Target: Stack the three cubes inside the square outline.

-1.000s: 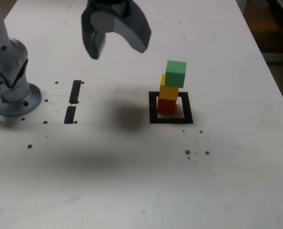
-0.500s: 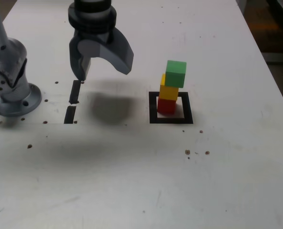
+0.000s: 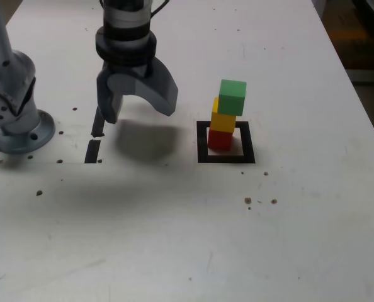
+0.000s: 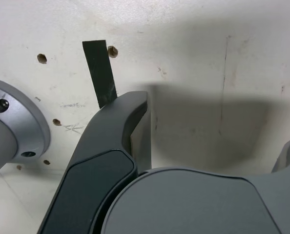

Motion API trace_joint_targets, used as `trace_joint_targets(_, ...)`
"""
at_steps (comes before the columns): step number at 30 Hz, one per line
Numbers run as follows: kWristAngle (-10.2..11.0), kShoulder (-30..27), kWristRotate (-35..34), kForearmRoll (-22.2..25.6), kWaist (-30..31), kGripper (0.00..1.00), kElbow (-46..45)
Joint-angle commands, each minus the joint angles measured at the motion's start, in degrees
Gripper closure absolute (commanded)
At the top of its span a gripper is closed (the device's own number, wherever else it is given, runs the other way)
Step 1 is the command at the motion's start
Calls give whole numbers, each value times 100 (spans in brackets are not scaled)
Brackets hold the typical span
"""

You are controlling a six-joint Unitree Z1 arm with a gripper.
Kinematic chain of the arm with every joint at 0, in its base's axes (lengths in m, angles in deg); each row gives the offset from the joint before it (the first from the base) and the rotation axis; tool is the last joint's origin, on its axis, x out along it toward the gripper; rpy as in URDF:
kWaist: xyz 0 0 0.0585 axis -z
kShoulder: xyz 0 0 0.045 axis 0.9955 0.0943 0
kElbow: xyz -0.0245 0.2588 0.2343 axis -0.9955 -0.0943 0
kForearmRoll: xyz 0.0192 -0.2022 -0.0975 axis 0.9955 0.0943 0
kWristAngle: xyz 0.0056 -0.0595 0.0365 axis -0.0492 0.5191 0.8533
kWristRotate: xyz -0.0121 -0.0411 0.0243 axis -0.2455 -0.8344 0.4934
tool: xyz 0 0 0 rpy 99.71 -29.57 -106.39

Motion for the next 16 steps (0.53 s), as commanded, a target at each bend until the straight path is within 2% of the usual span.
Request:
trace_joint_targets(1, -3, 26, -21, -57, -11, 1, -32)
trace_joint_targets(16, 22, 118, -88, -241, 26, 1, -13)
